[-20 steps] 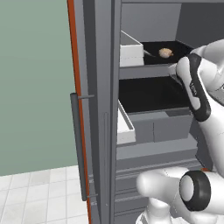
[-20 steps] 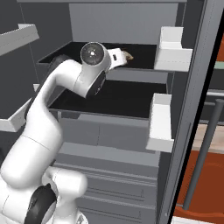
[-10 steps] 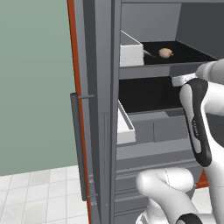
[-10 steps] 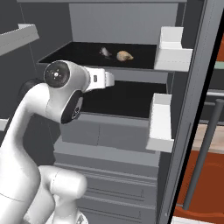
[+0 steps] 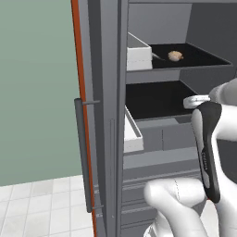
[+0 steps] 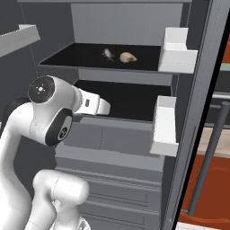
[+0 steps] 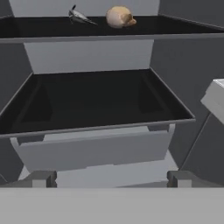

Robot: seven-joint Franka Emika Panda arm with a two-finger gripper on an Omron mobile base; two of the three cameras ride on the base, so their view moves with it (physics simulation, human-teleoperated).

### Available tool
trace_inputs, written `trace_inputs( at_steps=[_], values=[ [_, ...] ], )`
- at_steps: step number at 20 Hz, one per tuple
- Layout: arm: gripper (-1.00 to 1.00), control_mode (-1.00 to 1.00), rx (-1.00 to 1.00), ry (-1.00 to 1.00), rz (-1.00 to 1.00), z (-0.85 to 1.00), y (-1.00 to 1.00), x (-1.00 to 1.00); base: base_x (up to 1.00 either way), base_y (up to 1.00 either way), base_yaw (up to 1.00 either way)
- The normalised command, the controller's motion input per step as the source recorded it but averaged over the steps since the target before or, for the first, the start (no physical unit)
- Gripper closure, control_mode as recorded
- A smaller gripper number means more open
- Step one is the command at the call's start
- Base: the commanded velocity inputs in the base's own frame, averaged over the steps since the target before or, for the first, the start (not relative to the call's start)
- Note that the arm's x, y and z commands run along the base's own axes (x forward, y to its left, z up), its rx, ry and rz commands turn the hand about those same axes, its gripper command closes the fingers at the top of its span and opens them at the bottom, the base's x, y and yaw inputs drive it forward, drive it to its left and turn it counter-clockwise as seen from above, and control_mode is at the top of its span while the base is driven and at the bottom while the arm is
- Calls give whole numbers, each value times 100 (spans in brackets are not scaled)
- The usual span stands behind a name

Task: Move the chicken breast and fish from the second highest shelf to the top shelf to make space. Then, place the pitcher from the counter on the cleared second highest shelf.

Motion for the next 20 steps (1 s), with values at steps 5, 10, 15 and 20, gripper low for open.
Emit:
trace_inputs(
  at_steps=[5,10,15,20],
  values=[
    [-100,-100,0,0,0,-16,0,-3,0,0,0],
    [-100,-100,0,0,0,0,0,0,0,0,0],
    [-100,100,0,0,0,0,0,0,-10,0,-2],
    [-100,100,0,0,0,0,0,0,-79,0,-22]
  ],
)
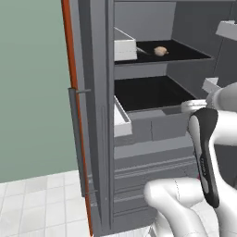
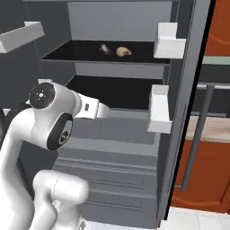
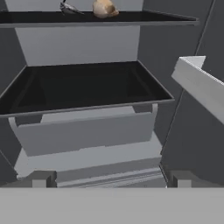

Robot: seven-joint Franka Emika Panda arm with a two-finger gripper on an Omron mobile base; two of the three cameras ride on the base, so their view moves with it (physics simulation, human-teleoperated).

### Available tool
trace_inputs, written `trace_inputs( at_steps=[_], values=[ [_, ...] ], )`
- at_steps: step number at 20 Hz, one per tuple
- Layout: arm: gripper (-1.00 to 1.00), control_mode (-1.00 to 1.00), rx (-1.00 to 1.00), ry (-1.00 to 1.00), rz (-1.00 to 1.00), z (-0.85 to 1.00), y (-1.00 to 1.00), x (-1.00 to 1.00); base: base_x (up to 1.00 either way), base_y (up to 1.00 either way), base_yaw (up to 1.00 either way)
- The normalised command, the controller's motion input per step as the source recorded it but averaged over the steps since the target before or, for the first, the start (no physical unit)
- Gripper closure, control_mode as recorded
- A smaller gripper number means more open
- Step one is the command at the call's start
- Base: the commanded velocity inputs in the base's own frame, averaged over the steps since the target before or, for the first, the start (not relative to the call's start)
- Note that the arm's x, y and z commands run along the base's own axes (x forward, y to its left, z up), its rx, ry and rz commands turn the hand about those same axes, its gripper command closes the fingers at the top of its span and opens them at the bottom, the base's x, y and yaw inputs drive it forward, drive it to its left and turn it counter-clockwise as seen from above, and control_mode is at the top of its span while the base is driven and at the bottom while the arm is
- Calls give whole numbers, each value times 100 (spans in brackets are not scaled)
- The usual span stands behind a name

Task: Move the chicken breast and fish from the second highest shelf to the top shelf to make space. Then, place the pitcher from the counter on the cleared second highest shelf.

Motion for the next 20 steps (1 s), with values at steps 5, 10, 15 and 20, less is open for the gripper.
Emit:
trace_inputs(
  at_steps=[5,10,15,20],
  values=[
    [-100,100,0,0,0,0,0,0,-100,-16,-36],
    [-100,100,0,0,0,0,0,0,-84,-29,-45],
    [-100,100,0,0,0,0,0,0,-10,-51,-44],
    [-100,100,0,0,0,0,0,0,22,-75,-20]
  ],
)
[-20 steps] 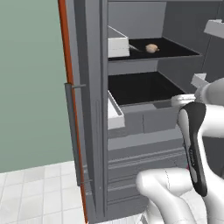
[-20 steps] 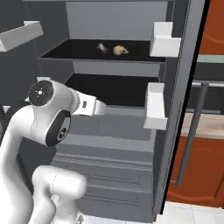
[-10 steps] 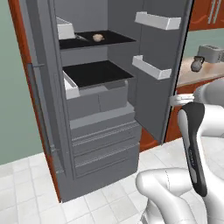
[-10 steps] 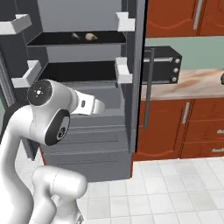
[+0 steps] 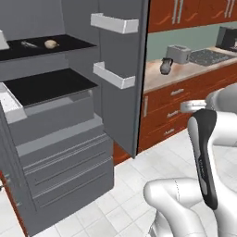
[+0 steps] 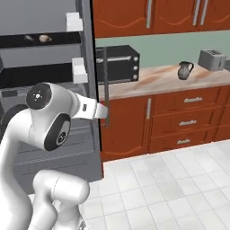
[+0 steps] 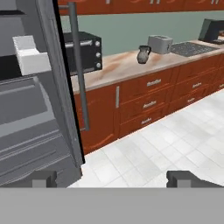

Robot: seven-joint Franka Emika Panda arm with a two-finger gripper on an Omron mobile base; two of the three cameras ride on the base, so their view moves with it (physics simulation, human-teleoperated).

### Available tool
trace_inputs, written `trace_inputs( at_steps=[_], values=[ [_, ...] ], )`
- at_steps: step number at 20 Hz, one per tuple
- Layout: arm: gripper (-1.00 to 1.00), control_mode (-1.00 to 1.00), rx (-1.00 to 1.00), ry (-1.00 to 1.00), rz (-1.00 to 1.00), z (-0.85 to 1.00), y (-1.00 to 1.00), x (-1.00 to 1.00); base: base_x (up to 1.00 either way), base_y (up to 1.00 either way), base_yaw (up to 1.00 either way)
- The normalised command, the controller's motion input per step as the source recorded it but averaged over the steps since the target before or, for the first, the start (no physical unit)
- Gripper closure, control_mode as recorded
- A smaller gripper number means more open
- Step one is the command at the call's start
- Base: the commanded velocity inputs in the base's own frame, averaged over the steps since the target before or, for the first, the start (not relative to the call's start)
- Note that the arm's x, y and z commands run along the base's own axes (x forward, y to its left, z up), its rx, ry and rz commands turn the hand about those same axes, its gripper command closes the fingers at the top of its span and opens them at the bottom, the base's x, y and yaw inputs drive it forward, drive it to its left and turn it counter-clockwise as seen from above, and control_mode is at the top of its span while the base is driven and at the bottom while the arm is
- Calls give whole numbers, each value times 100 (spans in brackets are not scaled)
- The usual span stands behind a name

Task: Move the chicken breast and fish from the second highest shelf to the top shelf to make space. Then, place the pitcher from the counter on the cleared second highest shelf.

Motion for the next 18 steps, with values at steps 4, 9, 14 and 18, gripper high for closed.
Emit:
trace_inputs(
  at_steps=[4,9,14,18],
  values=[
    [-100,100,0,0,0,0,0,0,59,-98,9],
    [-100,100,0,0,0,0,0,0,75,-100,30],
    [-100,100,0,0,0,0,0,0,81,-91,44],
    [-100,100,0,0,0,0,0,0,77,-83,50]
  ],
)
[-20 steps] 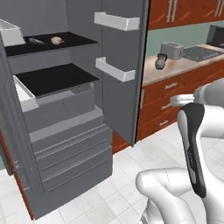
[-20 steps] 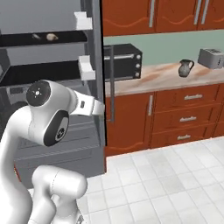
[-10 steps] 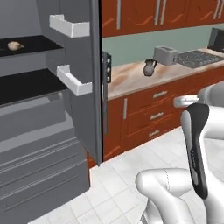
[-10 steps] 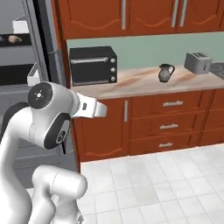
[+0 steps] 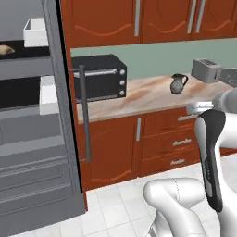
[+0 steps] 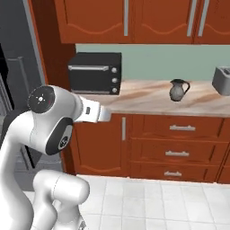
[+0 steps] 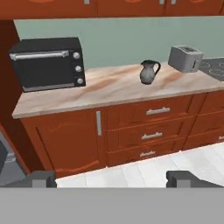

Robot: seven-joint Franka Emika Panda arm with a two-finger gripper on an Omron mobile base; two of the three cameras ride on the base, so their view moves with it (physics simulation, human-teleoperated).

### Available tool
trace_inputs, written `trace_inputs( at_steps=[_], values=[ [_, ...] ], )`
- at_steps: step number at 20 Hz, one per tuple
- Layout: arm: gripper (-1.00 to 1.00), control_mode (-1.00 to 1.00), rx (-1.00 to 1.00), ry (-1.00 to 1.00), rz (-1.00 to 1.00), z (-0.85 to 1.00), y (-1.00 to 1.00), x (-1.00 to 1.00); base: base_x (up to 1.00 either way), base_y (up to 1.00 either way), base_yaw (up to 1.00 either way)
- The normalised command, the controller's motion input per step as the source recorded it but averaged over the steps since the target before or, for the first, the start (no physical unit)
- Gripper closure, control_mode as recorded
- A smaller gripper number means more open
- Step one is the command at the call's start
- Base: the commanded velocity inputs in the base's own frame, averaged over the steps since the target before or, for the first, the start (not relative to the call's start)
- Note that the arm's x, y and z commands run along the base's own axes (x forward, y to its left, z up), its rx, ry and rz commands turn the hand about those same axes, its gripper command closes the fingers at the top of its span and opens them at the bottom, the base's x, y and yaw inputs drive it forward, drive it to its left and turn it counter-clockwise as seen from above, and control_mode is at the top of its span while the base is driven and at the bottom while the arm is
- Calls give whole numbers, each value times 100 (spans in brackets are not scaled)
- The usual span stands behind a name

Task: Move the chicken breast and fish from the second highest shelf to the top shelf to make space. Then, place the pitcher from the counter on the cleared second highest shelf.

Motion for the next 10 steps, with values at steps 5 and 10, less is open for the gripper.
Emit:
trace_inputs(
  at_steps=[5,10],
  values=[
    [-100,100,0,0,0,0,0,0,67,-87,50],
    [-100,100,0,0,0,0,0,0,58,-93,48]
  ],
)
